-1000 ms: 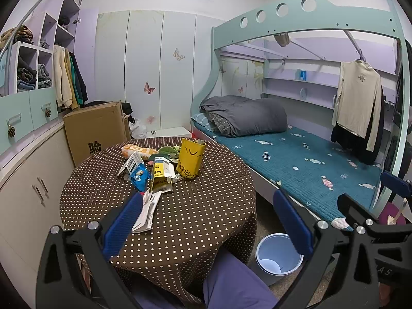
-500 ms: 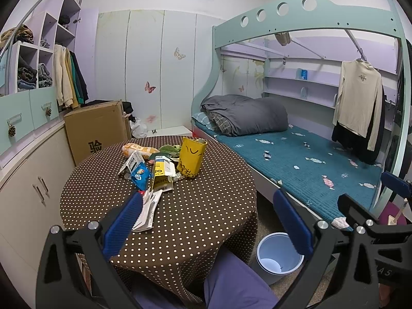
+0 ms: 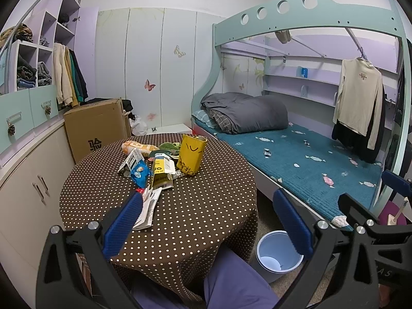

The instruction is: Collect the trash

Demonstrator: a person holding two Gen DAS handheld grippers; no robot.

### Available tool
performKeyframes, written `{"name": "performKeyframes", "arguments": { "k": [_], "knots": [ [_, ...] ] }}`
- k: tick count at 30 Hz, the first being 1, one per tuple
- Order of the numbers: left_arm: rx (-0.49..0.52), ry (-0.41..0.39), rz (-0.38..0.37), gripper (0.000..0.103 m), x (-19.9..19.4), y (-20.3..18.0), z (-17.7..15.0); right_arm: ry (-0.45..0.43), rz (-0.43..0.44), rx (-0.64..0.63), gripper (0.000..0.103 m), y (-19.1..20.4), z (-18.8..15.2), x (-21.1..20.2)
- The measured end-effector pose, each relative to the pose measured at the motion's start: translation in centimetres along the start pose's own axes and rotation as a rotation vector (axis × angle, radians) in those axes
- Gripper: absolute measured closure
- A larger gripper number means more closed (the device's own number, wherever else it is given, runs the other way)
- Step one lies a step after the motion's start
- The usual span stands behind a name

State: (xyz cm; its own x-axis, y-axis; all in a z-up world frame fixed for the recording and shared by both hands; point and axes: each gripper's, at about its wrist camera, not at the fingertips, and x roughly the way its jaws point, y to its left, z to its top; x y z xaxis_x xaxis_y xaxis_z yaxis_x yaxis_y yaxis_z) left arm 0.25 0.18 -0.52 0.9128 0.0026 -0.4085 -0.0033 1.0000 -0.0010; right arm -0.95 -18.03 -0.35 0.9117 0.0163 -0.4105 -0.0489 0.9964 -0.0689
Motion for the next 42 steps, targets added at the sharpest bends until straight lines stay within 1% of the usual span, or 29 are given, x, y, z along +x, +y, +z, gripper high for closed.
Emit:
{"name": "performKeyframes", "arguments": {
  "k": [6,10,16,19,21,24,34,42],
  "knots": [
    [-0.008,0.017,-0.004,0.004,0.5,0.2,-0.2,0.016,0.005,-0.002,0.006,0.5,0.1,0.6],
    [-0.018,0.045,-0.002,0.004,1.4,0.7,-0.4,0.038,0.018,-0.004,0.006,0.7,0.2,1.3],
    [-0.058,0.132,0.008,0.004,3.3,2.0,-0.8,0.087,0.035,-0.011,0.006,1.5,0.5,3.0],
    [-0.075,0.143,0.016,0.004,4.4,2.7,-1.0,0.119,0.045,-0.018,0.006,2.0,0.5,4.0],
    [-0.096,0.168,0.018,0.004,5.2,3.2,-1.2,0.132,0.05,-0.022,0.006,2.4,0.6,4.6],
    [-0.128,0.177,0.031,0.004,6.4,4.4,-1.4,0.158,0.065,-0.021,0.006,3.1,0.6,5.8],
    [-0.141,0.288,0.137,0.004,10.4,8.3,-2.0,0.266,0.106,-0.01,0.006,5.4,0.7,10.9],
    [-0.166,0.38,0.168,0.004,14.1,11.0,-2.6,0.343,0.134,-0.015,0.006,7.5,0.8,14.8]
  ]
}}
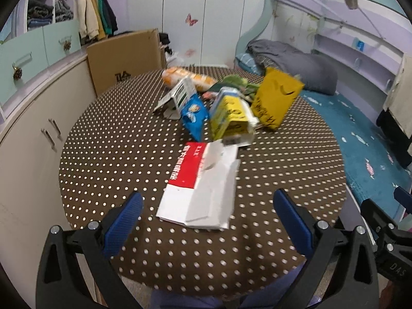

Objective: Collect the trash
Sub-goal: 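Reach the left tool to the white-and-red paper box and close on it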

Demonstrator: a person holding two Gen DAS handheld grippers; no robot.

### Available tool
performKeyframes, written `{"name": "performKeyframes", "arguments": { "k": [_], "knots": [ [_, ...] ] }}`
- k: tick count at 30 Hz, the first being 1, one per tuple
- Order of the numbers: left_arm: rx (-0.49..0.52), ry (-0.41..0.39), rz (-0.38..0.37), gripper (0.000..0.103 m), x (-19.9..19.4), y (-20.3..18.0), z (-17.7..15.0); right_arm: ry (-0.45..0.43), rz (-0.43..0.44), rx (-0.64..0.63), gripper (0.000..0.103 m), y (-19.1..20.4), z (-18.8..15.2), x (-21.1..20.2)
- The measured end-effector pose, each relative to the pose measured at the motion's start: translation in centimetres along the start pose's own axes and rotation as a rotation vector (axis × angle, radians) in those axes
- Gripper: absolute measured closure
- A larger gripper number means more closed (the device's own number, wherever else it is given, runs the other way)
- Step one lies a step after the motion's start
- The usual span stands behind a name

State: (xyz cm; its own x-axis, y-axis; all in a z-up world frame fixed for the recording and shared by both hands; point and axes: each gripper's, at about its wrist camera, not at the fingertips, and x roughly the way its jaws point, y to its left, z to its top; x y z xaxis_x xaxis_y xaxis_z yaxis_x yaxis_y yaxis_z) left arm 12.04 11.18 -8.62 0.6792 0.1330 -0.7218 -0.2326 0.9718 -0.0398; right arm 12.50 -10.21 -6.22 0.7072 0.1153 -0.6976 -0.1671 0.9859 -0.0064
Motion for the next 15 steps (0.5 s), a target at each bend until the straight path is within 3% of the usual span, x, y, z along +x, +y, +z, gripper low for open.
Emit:
{"name": "performKeyframes", "arguments": {
  "k": [7,15],
  "knots": [
    [-0.012,0.085,0.005,0.004,3.6,0.9,1.2,0.047,0.01,-0.001,0.006,0.8,0.9,2.7],
    [0.027,0.118,-0.004,0.004,6.8,0.6,1.8,0.089,0.014,0.0,0.006,1.3,1.3,4.5]
  ]
}}
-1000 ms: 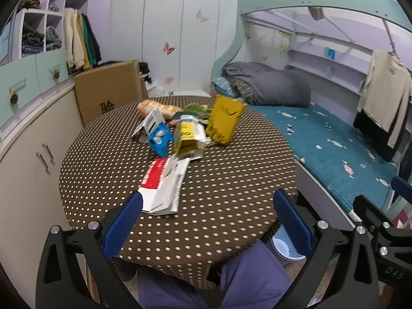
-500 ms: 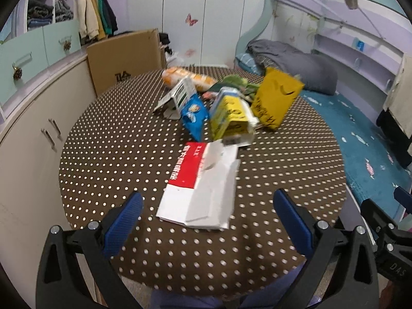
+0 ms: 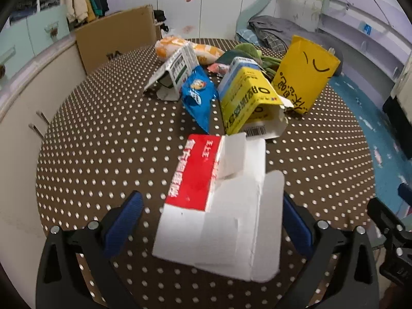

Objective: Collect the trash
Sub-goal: 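Reach the left tool to the white-and-red paper box and close on it, then grasp the yellow-and-white box with the right tool while the left tool holds its box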

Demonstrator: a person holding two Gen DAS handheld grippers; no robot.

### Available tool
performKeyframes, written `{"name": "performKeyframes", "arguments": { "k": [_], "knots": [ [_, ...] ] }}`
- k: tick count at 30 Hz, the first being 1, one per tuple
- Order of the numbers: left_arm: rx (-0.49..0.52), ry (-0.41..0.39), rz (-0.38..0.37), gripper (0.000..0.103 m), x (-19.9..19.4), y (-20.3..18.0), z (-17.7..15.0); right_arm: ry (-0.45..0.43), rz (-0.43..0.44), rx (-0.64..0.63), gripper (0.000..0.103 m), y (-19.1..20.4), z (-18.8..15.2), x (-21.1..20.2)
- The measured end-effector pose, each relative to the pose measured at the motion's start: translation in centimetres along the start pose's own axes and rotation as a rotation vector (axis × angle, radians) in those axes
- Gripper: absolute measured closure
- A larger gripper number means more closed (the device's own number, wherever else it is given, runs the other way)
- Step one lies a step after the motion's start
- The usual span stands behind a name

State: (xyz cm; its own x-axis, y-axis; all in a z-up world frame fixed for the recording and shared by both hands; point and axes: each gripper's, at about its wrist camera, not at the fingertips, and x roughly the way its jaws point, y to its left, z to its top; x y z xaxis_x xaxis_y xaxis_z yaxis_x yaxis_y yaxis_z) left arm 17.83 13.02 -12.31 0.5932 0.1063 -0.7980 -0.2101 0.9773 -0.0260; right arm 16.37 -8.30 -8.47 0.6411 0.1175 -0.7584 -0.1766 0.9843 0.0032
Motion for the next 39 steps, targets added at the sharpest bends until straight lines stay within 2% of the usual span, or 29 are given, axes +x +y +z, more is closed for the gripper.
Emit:
{"name": "performKeyframes", "arguments": {
  "k": [1,3,4,7,11,15,20,26,35,37,38,39],
  "knots": [
    [0.009,-0.003,0.003,0.006,0.1,0.1,0.1,0.001,0.001,0.0,0.006,0.0,0.0,0.1],
    [0.035,-0.031,0.016,0.024,-0.1,-0.1,0.1,0.005,0.0,0.001,0.006,0.0,0.0,0.2],
    [0.041,-0.038,-0.002,0.038,-0.1,0.0,0.2,0.006,0.001,0.001,0.006,0.1,0.1,0.2],
    [0.049,-0.038,-0.02,0.038,0.2,0.0,0.3,0.004,0.012,0.0,0.006,0.5,0.5,0.3],
    [0.028,-0.042,-0.008,0.039,-0.3,1.0,0.1,-0.014,0.041,-0.021,0.006,1.4,1.1,0.0],
    [0.002,-0.068,0.029,0.039,-1.5,2.3,0.0,-0.036,0.072,-0.054,0.006,3.0,2.1,0.0],
    [-0.035,-0.116,0.072,0.039,-2.7,4.6,0.4,-0.05,0.162,-0.084,0.006,5.5,3.9,0.4],
    [-0.065,-0.17,0.123,0.039,-3.3,6.9,1.7,-0.047,0.271,-0.089,0.006,8.7,6.5,2.1],
    [-0.121,-0.2,0.188,0.039,-2.4,10.1,3.8,-0.029,0.321,-0.062,0.006,11.9,9.2,5.9],
    [-0.133,-0.199,0.193,0.039,-2.1,10.6,3.9,-0.018,0.32,-0.053,0.013,12.2,9.4,6.8],
    [-0.138,-0.198,0.195,0.039,-1.9,10.9,4.1,-0.005,0.323,-0.044,0.022,12.3,9.6,7.3],
    [-0.141,-0.197,0.197,0.039,-1.9,11.0,4.1,0.012,0.331,-0.033,0.037,12.4,9.7,7.7]
  ]
}}
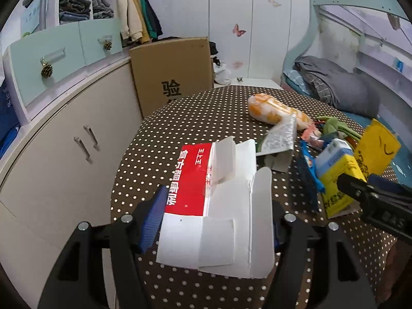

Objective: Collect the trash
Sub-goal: 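Grasp the yellow-and-white box with the right tool while the left tool holds its box, then carry both boxes to the blue bin and open the left tool over it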

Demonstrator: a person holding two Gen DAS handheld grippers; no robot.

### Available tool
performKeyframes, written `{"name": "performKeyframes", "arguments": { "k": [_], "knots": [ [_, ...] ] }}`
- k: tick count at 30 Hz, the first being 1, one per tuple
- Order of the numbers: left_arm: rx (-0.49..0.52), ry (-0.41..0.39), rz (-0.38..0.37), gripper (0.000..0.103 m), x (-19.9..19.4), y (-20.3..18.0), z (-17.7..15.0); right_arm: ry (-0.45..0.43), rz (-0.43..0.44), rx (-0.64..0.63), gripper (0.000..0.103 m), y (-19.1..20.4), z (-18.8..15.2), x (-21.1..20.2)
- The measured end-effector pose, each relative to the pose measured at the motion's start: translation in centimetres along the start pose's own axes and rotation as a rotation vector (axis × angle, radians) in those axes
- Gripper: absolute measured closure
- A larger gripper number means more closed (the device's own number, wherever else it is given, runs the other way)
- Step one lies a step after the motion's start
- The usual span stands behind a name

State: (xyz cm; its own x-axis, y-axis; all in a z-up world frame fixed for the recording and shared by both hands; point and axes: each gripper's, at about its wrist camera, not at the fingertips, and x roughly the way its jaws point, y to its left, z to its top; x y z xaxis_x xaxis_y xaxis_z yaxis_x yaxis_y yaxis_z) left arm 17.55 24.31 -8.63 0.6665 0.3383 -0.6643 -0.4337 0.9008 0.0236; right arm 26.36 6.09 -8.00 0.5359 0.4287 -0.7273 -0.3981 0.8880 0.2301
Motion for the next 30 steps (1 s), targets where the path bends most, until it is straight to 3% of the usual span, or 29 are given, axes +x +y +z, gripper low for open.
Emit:
{"name": "performKeyframes", "arguments": {
  "k": [2,4,17,30],
  "knots": [
    [-0.007,0.002,0.002,0.039,0.3,0.2,0.1,0.028,0.017,0.024,0.053,-0.3,0.0,0.5],
    [-0.01,0.0,0.0,0.039,0.2,0.2,0.2,0.019,0.033,0.04,0.058,-0.4,0.0,0.1],
    [0.032,-0.058,-0.06,0.039,-2.8,-2.2,0.2,-0.112,-0.002,0.072,0.059,-3.0,-1.4,-6.7],
    [0.139,-0.108,-0.184,0.039,-6.6,-8.6,-0.5,-0.193,-0.084,0.162,0.059,-8.2,-3.8,-12.6]
  ]
}}
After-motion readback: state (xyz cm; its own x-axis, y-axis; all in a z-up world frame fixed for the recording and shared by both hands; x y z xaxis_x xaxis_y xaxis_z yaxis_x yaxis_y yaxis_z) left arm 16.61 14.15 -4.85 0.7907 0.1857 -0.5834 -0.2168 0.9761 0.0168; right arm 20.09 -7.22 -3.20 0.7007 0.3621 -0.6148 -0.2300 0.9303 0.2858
